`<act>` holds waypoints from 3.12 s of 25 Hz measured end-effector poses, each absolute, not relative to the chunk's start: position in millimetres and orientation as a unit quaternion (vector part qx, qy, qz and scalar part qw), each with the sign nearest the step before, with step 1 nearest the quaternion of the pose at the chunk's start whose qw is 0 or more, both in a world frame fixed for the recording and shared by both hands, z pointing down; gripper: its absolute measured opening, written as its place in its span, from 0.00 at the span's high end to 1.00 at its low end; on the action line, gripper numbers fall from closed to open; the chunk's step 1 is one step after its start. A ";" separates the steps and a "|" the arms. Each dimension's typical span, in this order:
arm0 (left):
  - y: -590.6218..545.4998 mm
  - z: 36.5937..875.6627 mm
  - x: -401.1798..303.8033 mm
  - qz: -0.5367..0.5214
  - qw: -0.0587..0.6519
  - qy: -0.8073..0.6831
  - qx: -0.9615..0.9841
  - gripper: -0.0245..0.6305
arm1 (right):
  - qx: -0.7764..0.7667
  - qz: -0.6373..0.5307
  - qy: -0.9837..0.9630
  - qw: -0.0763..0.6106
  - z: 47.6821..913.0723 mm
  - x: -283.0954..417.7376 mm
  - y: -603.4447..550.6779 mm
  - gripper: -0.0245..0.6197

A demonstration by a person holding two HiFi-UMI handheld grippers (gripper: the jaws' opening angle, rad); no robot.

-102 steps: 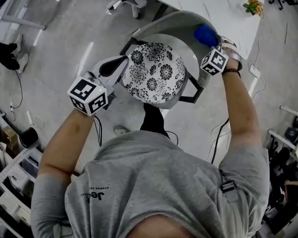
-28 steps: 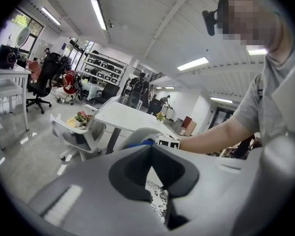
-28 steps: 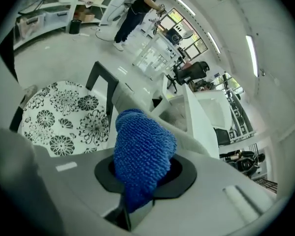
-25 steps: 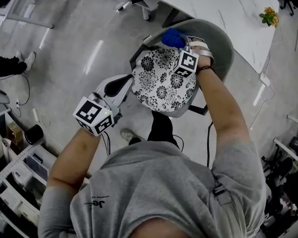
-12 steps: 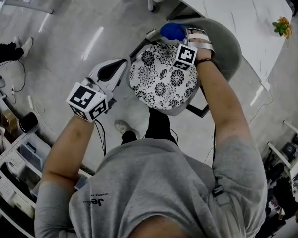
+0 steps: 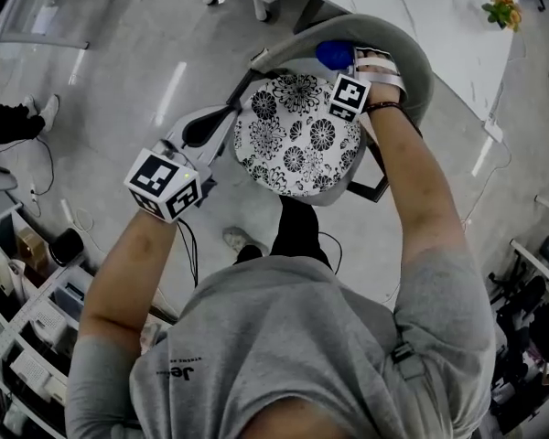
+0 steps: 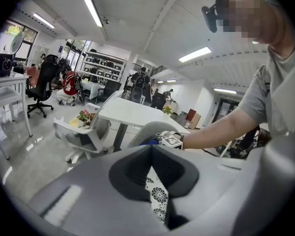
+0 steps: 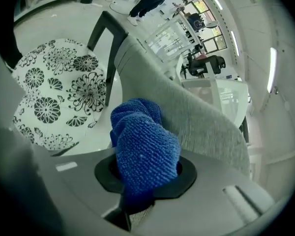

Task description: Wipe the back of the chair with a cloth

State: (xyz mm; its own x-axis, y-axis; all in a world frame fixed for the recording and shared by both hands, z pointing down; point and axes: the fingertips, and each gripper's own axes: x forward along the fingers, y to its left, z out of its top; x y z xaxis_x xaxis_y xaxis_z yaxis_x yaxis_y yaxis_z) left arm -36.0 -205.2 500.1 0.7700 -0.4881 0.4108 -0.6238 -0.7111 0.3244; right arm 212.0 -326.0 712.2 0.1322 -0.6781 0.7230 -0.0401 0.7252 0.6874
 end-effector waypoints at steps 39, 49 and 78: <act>-150.0 489.0 -70.2 0.139 0.221 -0.291 0.920 0.89 | 0.309 -0.212 -0.672 0.638 680.1 163.1 -263.6 0.84; -191.2 515.6 -67.9 0.134 0.255 -0.330 0.899 0.89 | 0.217 -0.255 -0.718 0.610 740.4 75.8 -319.5 0.84; -155.7 536.9 -23.5 0.167 0.270 -0.249 0.915 0.89 | 0.213 -0.264 -0.528 0.778 751.2 282.1 -271.5 0.84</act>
State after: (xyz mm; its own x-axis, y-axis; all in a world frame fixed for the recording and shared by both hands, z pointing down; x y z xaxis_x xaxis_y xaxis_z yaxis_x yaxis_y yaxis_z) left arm -23.5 -155.7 536.9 0.8201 -0.3657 0.4402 -0.5459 -0.7307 0.4100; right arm 282.1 -271.5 751.2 0.3026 -0.6365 0.7094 0.1866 0.7695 0.6108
